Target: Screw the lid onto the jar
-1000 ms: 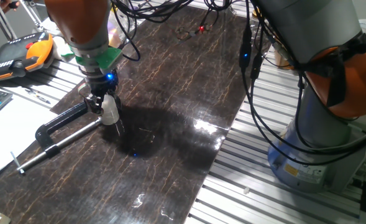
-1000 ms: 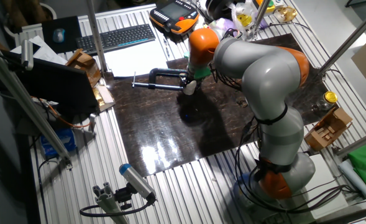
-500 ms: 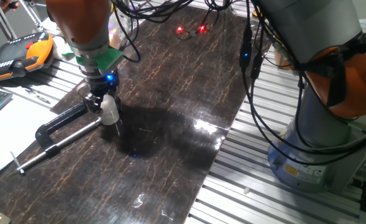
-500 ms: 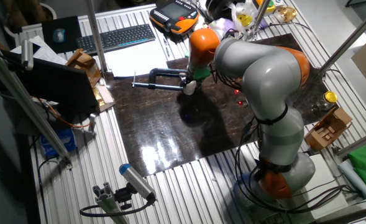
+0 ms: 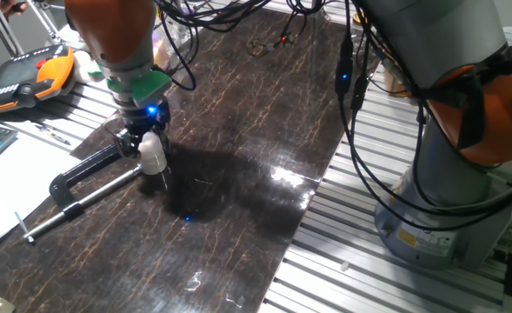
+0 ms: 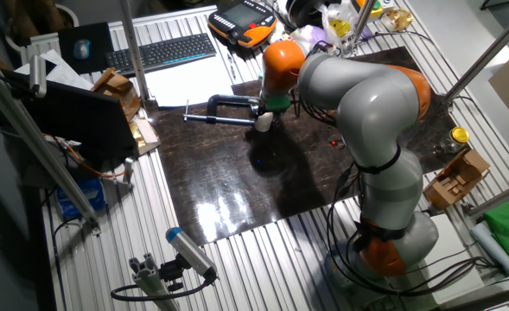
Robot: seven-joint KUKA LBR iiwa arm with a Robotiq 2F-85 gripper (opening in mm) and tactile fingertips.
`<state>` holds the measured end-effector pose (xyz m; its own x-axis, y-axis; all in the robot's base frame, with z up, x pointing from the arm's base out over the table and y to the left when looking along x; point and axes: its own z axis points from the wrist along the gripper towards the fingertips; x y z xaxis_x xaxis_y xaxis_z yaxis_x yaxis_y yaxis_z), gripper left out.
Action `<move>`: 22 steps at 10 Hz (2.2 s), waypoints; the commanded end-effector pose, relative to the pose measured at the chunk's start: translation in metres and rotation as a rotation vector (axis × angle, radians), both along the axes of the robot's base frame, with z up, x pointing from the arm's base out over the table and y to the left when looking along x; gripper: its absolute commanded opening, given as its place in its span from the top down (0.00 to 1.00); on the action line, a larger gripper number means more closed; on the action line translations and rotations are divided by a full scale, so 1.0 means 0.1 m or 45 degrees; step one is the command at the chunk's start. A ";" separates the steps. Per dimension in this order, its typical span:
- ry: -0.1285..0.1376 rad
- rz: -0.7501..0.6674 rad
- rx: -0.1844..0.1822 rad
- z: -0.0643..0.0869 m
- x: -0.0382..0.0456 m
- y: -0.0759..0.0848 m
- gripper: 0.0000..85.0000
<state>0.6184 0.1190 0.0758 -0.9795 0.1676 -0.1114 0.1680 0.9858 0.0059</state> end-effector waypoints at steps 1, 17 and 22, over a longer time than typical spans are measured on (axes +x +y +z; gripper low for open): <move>-0.001 -0.039 -0.008 0.00 0.000 0.00 0.18; 0.017 -0.583 0.040 -0.01 0.001 0.00 0.18; 0.009 -0.781 0.055 -0.01 0.000 0.01 0.18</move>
<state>0.6184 0.1195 0.0748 -0.7017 0.7073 -0.0855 0.7068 0.7062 0.0412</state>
